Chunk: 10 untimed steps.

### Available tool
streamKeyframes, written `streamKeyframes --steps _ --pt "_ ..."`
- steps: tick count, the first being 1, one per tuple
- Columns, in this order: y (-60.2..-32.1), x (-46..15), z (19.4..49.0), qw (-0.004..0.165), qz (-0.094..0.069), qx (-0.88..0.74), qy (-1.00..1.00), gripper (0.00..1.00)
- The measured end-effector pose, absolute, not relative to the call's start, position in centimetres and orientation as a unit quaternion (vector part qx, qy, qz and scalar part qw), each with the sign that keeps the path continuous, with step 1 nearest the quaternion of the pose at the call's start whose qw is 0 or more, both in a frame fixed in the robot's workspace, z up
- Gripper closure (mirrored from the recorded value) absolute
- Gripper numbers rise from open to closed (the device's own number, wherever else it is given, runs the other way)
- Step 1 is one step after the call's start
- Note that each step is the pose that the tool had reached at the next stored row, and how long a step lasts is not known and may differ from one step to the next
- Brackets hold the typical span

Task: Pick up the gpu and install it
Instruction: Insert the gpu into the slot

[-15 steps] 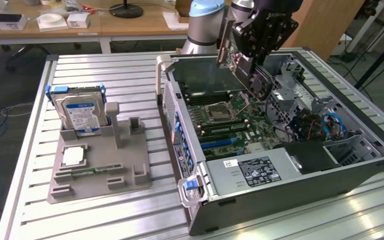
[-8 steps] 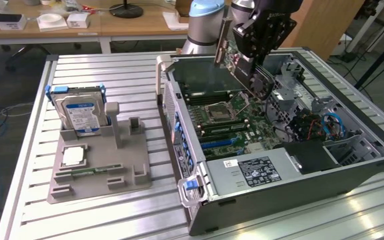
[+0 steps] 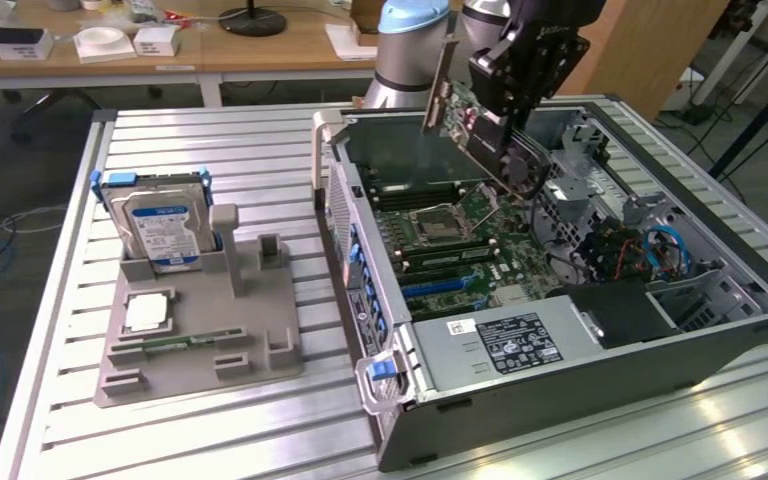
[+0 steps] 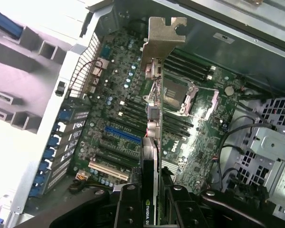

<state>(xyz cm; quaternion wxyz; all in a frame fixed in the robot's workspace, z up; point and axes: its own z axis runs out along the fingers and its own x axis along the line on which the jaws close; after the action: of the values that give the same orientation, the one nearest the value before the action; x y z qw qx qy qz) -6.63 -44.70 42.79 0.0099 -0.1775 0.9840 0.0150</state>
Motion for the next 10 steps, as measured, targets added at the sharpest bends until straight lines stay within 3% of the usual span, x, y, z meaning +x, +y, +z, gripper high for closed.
streamKeyframes --steps 10 --pt "-44.7 -6.63 42.79 0.009 0.015 -0.221 0.975 0.74"
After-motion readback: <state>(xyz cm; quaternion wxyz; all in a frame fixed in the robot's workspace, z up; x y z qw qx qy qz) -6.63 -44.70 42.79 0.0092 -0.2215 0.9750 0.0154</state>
